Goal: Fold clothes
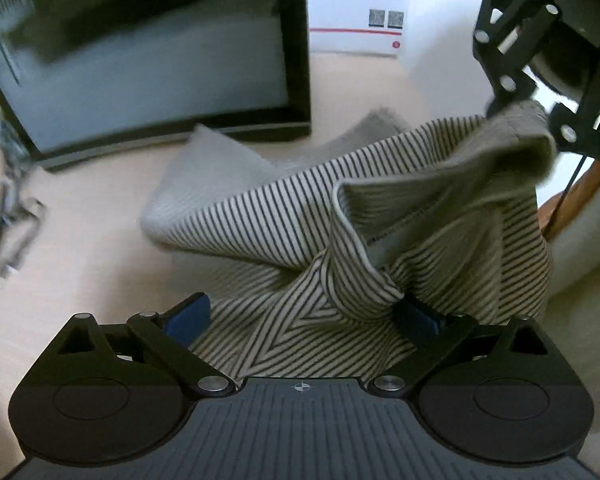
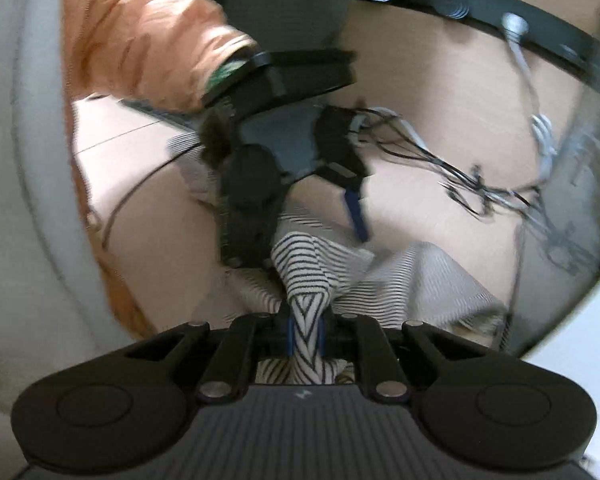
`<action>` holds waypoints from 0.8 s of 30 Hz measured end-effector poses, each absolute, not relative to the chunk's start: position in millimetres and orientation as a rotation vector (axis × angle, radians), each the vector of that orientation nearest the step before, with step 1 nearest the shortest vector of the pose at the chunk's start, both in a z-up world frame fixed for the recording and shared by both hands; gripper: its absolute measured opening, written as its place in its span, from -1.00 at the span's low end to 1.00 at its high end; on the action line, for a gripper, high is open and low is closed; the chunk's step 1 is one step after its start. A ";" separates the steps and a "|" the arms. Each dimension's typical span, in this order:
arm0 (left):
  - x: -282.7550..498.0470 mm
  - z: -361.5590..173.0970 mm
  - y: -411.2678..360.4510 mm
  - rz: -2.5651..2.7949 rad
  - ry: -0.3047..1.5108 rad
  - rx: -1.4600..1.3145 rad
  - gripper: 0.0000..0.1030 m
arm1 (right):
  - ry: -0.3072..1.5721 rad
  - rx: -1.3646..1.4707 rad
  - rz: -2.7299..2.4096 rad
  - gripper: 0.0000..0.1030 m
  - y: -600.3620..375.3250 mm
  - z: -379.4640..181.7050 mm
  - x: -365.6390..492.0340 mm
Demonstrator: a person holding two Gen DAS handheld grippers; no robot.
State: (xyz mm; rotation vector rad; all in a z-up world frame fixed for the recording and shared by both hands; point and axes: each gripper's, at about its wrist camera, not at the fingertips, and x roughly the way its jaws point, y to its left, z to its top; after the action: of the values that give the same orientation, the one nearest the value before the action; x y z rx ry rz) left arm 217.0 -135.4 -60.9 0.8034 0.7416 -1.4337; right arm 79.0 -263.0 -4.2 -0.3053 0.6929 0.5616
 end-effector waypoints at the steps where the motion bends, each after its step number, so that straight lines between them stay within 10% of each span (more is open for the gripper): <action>1: 218.0 -64.8 -136.3 -1.430 0.770 0.781 0.97 | 0.692 -0.277 0.541 -0.80 -269.7 -4.3 81.0; 6: 207.3 -70.6 -124.3 -1.370 0.842 0.682 0.40 | 0.686 -0.170 0.493 -0.79 -294.5 -7.3 97.9; 11: 192.0 -62.3 -103.4 -1.174 0.829 0.647 -0.66 | 0.661 -0.126 0.489 -0.79 -302.4 -8.1 112.6; 24: 191.7 -71.5 -59.8 -0.985 0.789 0.519 -0.46 | 0.783 -0.125 0.401 -0.23 -294.0 -28.7 126.2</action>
State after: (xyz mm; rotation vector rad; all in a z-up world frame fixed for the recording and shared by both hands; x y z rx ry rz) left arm 191.7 -59.8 -71.5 0.5186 0.7890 -0.9845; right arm 126.2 -294.0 -28.7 -0.1254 0.7828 0.4007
